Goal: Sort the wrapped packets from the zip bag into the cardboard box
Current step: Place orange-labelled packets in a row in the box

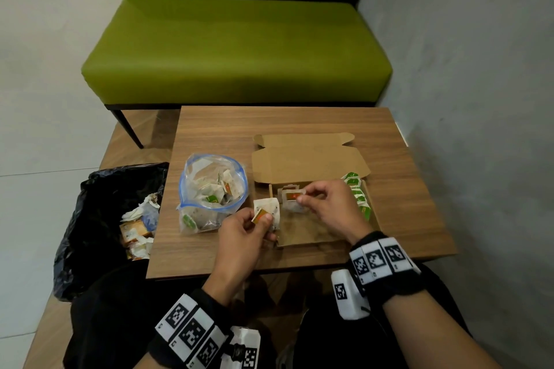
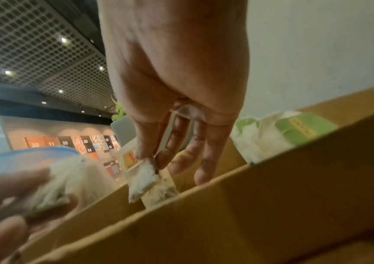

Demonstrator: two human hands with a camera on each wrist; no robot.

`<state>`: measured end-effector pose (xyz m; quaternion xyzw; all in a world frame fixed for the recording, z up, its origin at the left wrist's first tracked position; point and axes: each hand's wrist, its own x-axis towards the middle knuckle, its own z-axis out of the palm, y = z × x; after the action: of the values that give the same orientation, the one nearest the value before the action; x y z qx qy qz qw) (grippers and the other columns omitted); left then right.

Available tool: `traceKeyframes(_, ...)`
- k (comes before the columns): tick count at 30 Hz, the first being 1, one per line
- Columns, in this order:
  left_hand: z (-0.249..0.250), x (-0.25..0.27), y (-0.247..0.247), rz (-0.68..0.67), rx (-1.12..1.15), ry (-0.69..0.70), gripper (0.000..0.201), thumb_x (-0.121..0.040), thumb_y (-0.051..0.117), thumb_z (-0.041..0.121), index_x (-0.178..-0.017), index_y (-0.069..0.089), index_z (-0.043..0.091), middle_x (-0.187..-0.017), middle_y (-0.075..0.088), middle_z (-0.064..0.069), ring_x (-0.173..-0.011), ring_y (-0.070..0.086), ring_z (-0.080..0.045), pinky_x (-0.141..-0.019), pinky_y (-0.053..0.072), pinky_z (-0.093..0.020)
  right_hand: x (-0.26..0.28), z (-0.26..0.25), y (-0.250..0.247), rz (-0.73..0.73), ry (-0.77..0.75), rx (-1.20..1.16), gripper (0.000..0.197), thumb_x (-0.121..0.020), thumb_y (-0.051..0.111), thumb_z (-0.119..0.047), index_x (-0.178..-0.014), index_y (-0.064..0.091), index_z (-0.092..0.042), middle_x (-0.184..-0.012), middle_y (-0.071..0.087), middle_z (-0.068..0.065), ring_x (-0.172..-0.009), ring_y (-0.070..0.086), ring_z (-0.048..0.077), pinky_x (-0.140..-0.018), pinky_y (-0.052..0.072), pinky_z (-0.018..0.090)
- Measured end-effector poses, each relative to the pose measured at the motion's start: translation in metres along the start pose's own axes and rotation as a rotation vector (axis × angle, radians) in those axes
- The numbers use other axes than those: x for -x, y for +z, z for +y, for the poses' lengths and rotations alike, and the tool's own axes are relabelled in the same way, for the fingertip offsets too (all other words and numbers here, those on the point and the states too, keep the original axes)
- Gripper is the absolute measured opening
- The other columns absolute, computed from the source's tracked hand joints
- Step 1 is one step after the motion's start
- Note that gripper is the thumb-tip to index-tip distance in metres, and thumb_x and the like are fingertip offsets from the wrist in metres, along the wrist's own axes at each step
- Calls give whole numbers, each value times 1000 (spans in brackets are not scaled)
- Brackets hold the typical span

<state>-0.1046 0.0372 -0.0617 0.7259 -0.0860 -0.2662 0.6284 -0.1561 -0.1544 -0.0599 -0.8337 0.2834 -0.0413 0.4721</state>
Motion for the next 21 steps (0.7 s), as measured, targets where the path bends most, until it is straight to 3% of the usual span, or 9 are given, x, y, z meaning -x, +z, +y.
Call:
traceKeyframes(4, -1, 0, -1, -2, 0, -8, 10, -96, 62, 15, -96, 69, 10, -78, 74, -13, -67, 70, -20, -56, 53, -22, -13, 6, 16, 42, 9, 85, 13, -82, 79, -28, -93, 78, -22, -87, 72, -8, -87, 65, 11, -84, 55, 36)
traceKeyframes(11, -1, 2, -5, -16, 41, -50, 10, -96, 61, 14, -96, 68, 6, -80, 74, -13, -66, 69, -18, -55, 53, -21, -16, 6, 23, 166, -3, 193, 7, -82, 79, -24, -80, 72, -26, -73, 65, -14, -74, 64, 8, -69, 52, 25)
traceKeyframes(16, 0, 3, -5, -12, 45, -43, 10, -95, 61, 13, -96, 68, 5, -81, 74, -13, -65, 70, -18, -54, 52, -19, -19, 9, 32, 204, 81, 119, 21, -81, 79, -23, -69, 64, -30, -67, 70, -6, -66, 69, 13, -71, 61, 38)
traceKeyframes(21, -2, 4, -4, -12, 23, -33, 10, -95, 61, 15, -96, 69, 7, -80, 74, -11, -64, 69, -15, -54, 51, -19, -19, 6, 36, 250, 106, 252, 19, -85, 74, -38, -77, 71, -21, -70, 70, -3, -71, 68, 16, -71, 58, 35)
